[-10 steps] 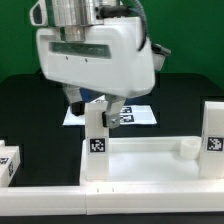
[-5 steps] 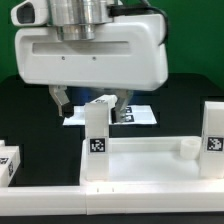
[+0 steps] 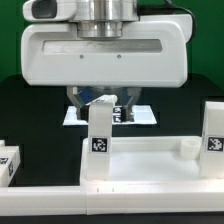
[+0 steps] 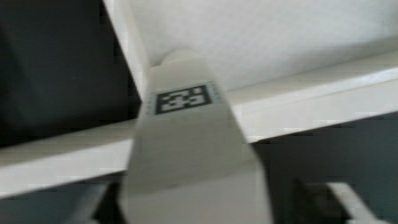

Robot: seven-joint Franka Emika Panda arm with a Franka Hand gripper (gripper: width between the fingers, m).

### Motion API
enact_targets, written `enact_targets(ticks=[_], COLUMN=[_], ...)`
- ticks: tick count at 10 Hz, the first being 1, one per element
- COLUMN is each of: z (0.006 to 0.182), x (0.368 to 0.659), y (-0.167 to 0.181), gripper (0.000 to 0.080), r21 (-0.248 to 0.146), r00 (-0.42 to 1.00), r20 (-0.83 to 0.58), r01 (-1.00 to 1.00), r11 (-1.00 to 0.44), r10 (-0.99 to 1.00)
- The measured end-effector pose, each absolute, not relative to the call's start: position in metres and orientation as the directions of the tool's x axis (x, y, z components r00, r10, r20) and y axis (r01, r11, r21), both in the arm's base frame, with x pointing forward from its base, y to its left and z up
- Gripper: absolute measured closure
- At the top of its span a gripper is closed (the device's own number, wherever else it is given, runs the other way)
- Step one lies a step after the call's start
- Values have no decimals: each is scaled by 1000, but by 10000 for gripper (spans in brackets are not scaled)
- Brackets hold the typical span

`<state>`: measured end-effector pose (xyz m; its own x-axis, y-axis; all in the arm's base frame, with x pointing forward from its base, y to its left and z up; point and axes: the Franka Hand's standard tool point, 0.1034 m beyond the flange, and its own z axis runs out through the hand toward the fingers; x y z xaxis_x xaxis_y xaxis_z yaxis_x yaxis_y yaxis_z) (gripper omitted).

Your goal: Assemble desk

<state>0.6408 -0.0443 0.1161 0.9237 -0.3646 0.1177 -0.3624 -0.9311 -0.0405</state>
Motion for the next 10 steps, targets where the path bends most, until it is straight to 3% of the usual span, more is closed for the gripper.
enact_targets(ticks=[3,5,7,10], z=[113,113,112,112], x=[638,635,635,633], y=[-52,-51,-55,-57], gripper=[512,512,512,512], r21=[-65,-72,-104,-98], r00=[779,553,155,-45], r20=[96,38,-48,-82], r01=[-616,-829,-983,-994], r11=[-785,-554,-149,53], r10=[-619,-832,-987,-996])
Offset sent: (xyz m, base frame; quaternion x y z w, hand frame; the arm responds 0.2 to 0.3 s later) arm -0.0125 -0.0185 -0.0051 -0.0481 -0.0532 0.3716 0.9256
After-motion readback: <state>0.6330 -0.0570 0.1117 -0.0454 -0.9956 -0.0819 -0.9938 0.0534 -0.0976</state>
